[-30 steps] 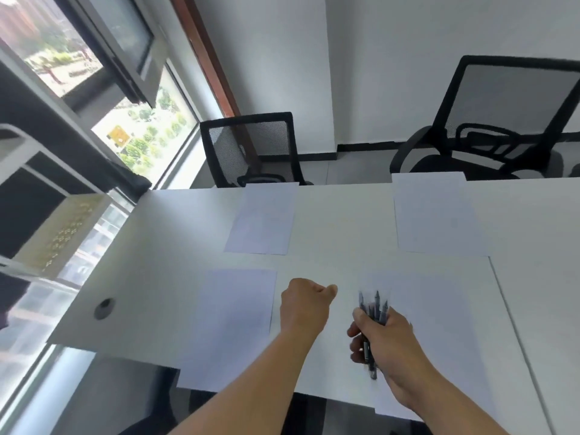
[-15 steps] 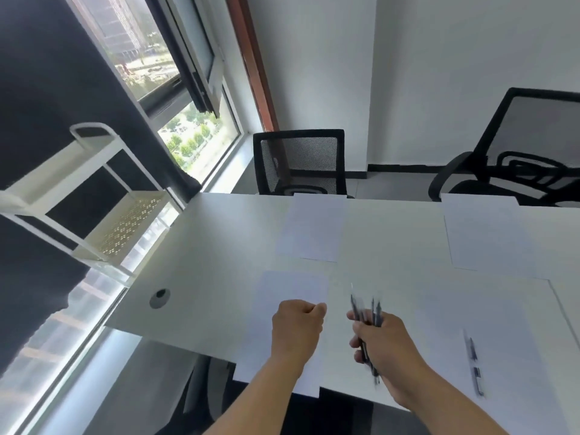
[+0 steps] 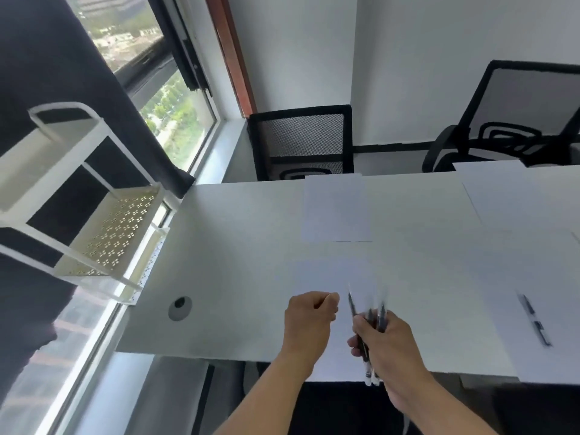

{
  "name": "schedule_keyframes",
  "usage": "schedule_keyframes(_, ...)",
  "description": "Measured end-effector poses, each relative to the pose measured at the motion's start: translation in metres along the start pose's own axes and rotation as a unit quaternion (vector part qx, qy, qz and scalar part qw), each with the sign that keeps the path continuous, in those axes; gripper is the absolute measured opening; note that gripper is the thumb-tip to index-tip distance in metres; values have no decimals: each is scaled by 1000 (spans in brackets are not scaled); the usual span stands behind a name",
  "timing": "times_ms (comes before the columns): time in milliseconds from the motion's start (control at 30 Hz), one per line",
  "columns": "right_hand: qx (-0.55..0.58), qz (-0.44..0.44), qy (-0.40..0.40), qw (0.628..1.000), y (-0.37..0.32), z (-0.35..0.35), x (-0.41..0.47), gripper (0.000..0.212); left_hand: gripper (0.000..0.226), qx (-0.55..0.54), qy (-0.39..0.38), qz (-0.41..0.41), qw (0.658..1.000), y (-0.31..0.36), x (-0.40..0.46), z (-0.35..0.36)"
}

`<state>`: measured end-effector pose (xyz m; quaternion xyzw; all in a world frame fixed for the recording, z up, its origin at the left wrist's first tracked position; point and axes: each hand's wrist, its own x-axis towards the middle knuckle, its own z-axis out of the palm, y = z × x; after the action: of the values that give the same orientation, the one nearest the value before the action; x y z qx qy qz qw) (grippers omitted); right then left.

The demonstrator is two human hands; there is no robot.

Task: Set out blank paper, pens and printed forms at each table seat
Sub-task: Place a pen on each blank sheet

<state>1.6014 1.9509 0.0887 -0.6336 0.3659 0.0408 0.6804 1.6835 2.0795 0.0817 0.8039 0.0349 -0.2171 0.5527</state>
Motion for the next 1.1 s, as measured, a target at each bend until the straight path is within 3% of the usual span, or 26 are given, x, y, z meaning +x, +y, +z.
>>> schedule_keyframes(233,14,11,13,1000,6,34,-5,11,38,-12,-46,0,999,-6,10,-23)
schedule_keyframes(567,19,27,29,999,30,43,7,12,24,-15,-40,-58,997,-27,27,-15)
schedule_keyframes(933,41,50,65,996,46,22,25,19,39,-3,-25,-66,998,-33,60,-6)
schedule_keyframes(1100,53,55,66,995,53,8,33,21,39,54,11,-93,994,-43,84,-2)
